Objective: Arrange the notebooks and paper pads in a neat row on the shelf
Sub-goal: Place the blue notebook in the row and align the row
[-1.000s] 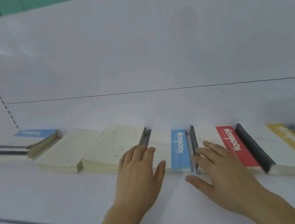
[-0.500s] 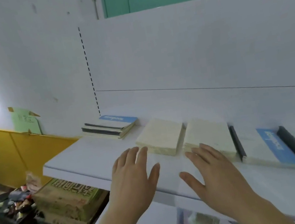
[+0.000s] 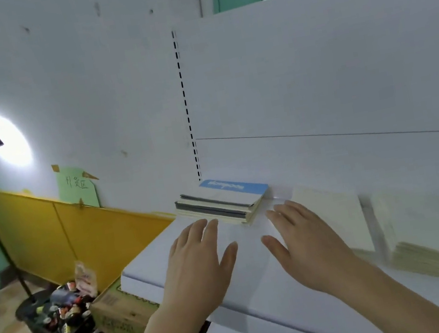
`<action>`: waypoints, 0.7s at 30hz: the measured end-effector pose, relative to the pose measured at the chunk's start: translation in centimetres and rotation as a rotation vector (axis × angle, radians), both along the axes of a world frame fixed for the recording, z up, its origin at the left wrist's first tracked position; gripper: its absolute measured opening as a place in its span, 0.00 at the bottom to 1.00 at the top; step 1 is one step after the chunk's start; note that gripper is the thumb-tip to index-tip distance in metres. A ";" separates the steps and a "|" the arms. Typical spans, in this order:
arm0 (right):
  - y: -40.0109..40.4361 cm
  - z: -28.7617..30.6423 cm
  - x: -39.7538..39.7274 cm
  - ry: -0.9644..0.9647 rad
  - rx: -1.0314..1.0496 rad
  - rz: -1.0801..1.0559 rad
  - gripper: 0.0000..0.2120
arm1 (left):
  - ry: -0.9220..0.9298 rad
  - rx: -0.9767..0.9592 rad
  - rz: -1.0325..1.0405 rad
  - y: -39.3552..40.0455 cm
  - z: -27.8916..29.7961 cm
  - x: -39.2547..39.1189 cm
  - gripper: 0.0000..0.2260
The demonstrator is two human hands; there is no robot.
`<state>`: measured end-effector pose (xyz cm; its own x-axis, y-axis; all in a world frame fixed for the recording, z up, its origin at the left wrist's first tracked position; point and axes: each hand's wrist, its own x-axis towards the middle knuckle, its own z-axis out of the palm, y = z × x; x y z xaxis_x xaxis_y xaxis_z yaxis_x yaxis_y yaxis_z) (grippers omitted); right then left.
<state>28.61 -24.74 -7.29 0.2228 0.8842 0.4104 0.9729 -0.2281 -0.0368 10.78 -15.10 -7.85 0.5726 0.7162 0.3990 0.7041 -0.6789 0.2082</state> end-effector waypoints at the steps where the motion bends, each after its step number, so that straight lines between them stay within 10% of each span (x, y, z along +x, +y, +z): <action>1: 1.5 0.1 0.4 0.001 -0.002 0.000 0.30 | 0.017 0.005 0.000 1.5 0.1 0.2 0.29; 15: 14.6 -1.3 2.3 -0.050 -0.098 -0.132 0.27 | 0.129 0.047 -0.122 15.8 -0.4 3.7 0.31; 18: 15.7 -1.4 2.0 -0.141 -0.022 -0.159 0.05 | 0.103 0.059 -0.188 17.9 -0.9 3.9 0.27; 21: 15.8 -0.4 0.9 -0.197 -0.011 -0.284 0.13 | 0.039 0.093 -0.270 19.5 -0.7 3.6 0.25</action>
